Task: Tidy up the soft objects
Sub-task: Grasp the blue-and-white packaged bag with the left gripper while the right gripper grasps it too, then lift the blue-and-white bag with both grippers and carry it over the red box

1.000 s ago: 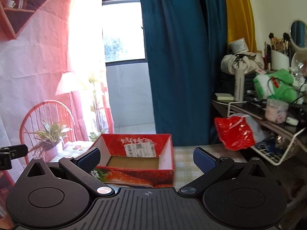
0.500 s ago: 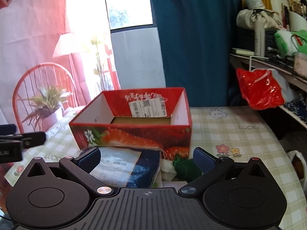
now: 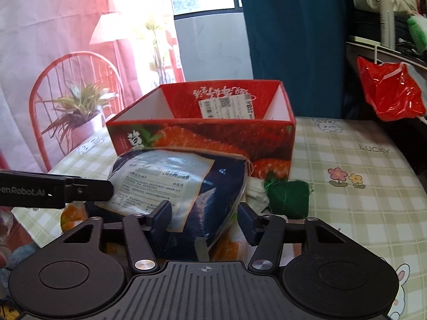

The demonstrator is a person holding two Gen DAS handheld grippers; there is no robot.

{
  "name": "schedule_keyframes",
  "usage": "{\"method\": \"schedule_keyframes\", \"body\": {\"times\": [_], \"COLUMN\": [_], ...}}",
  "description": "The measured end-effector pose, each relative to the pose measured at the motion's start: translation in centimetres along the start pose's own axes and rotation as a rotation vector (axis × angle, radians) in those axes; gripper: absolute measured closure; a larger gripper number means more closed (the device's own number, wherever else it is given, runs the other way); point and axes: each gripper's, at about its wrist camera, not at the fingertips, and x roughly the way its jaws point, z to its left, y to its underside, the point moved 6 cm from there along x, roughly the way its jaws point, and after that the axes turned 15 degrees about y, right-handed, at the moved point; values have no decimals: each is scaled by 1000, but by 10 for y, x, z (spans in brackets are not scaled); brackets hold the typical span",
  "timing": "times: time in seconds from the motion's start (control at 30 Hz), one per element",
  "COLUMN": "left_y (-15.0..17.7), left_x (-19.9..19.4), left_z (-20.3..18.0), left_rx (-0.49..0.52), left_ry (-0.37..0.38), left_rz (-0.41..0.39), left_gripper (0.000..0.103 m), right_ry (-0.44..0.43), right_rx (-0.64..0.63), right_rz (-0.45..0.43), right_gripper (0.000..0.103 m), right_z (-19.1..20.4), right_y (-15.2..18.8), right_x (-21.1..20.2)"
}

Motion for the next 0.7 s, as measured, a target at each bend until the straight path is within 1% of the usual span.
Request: {"method": "schedule_keyframes", "body": {"times": [0.1,0.23,0.37,0.47,0.57,0.63,0.7], "left_y": [6,13,16,18,20,22,22], "left_x": [6,13,20,23,22,22,22], "left_z": [1,8,3,3,4,5,6], "left_rx": [-20,-83,-28,-29,-38,-47,-55], "left_ry": [31,58,55,64,75,80,87], "left_rz": [21,30,55,67,71,63,54], "left_gripper": [50,49,47,43,43,44,48], "right_ry": [-9,-16,-24,-26,-42,-50,-61], "right_rx": [-9,-15,-6,2,20,21,17], "right_rz": [7,24,34,44,57,61,60], "right_gripper": [58,59,59,57,56,57,61], "right_z": [2,2,0,0,-2,-3,-2], "right_y": [2,4,6,8,8,9,9], "right_x": [1,2,6,7,8,8,8]}}
